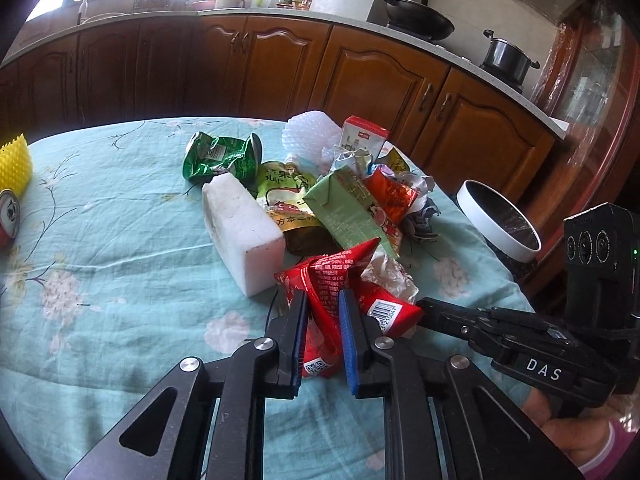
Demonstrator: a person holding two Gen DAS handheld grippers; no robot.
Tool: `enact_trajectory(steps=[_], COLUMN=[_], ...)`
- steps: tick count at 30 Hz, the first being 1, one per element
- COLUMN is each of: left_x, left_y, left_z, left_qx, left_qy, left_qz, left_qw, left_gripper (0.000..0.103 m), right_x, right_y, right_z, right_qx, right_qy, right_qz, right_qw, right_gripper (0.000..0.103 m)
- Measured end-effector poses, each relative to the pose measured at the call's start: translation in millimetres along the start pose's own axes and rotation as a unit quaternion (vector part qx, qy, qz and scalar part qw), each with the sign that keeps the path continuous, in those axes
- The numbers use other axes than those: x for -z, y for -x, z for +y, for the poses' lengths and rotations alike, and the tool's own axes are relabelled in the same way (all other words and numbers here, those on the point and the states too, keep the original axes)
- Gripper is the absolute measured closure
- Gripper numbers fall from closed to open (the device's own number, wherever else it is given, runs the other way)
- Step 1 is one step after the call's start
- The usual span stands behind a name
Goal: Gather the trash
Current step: 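Grasp the red snack wrapper with the left tool while the right grasps the white-red plastic bag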
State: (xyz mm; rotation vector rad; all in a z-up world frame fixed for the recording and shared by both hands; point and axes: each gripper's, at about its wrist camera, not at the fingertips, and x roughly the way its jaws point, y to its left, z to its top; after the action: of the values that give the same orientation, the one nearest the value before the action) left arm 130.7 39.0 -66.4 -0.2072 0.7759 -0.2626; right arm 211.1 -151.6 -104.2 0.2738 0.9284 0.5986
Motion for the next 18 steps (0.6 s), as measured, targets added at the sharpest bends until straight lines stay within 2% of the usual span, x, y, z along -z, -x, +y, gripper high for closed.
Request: enact_trajectory(steps=[2,8,9,11,13,14,15,18], left_x=[-1.7,-2.7,-2.4,-1.9,-1.6,-0.1,0.1,0.1], left_y=[0.8,5.5,7.6,15.5,22.8,27.7,30.9,40.3], left_z=[-1.9,-4.7,-4.4,-2.4,-0.1,1.9,3.8,11.0], left_qx=[0.005,-0.003,-0.003,0.002,0.002,-0.002,-0.004,-0.009], left_qy=[-0.001,-0.008,-0.006,0.001,0.003,0.003,0.004,0.013], left_qz=[-0.003,-0.010,-0.012,-0.018,-0.025,-0.028,-0.030,-0.037], left_qw=[1.0000,0.9999,0.9999,0.9998,0.9997,0.9996,0.9995,0.9992], left_gripper=[0.098,0.098,0.098,0.098,0.099,0.099,0.099,0.099], right_x=[-0.5,-1.5,-2.6,-4.3,-6.4,-7.3,-8.1,-8.4], right_y=[8.1,18.3,18.3,15.8,9.7,5.5,0.4,-15.9], right_z=[-4.5,-21.1,-21.3,-22.2,-17.6,-13.8,-9.8,-1.9], right_qx=[0.006,0.011,0.005,-0.011,-0.026,-0.029,-0.033,-0.037], right_qy=[0.000,-0.022,-0.028,-0.040,-0.041,-0.039,-0.035,-0.027], right_qz=[-0.007,-0.017,-0.019,-0.011,-0.004,-0.001,0.003,0.017], right_qw=[1.000,1.000,0.999,0.999,0.999,0.999,0.999,0.999], right_gripper=[0.103,0.101,0.094,0.087,0.068,0.053,0.045,0.045])
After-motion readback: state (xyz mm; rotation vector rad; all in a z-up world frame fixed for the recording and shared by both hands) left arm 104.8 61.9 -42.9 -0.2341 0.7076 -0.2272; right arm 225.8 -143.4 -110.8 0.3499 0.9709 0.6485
